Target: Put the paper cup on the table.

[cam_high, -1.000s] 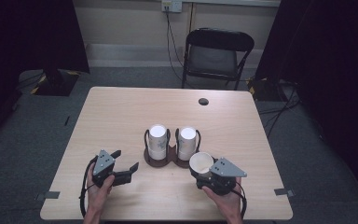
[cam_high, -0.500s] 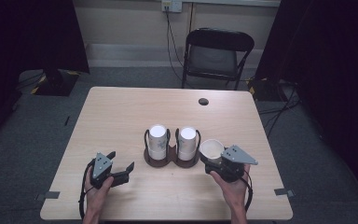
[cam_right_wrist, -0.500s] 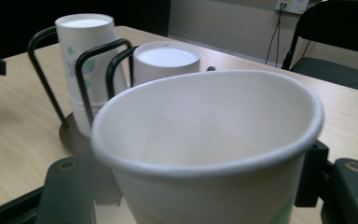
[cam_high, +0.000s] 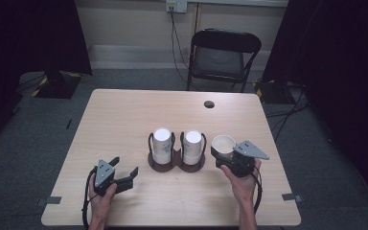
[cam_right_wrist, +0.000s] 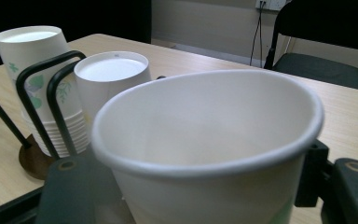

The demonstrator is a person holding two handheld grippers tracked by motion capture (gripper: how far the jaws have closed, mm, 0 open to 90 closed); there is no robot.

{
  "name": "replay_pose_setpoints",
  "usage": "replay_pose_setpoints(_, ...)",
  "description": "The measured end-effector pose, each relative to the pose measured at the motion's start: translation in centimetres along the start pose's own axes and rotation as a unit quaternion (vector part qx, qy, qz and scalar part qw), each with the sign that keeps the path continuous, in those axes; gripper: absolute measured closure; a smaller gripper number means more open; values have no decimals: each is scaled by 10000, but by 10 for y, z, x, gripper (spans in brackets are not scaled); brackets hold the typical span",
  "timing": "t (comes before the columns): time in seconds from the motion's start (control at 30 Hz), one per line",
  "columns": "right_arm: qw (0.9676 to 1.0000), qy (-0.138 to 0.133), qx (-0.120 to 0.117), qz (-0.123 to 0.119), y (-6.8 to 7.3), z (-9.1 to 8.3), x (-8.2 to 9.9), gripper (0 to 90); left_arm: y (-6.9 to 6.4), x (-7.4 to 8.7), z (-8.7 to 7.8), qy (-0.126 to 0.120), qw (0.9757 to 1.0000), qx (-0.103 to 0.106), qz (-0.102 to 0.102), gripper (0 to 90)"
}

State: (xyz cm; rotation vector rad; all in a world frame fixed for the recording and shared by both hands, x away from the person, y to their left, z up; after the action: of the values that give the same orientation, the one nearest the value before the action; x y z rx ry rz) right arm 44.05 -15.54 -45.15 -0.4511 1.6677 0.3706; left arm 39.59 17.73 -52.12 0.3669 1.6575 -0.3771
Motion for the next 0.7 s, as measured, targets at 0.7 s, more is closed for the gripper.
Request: replay_pose_setpoints(0.7, 9998, -46, 167, 74, -35, 35, -8, 299, 4, -2, -8, -286, 9994, -183, -85, 157)
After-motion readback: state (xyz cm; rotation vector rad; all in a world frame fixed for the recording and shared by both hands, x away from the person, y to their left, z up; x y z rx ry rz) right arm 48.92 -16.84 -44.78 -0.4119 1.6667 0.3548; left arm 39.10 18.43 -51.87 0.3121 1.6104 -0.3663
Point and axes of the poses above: each handheld gripper's, and its own axes: z roughly forward along the jaws, x roughly out of its underside, y roughly to its left, the point moved 9 cm from there along z, roughly forward along the jaws, and after that the axes turned 11 degrees about -y, right-handed, at the moved point
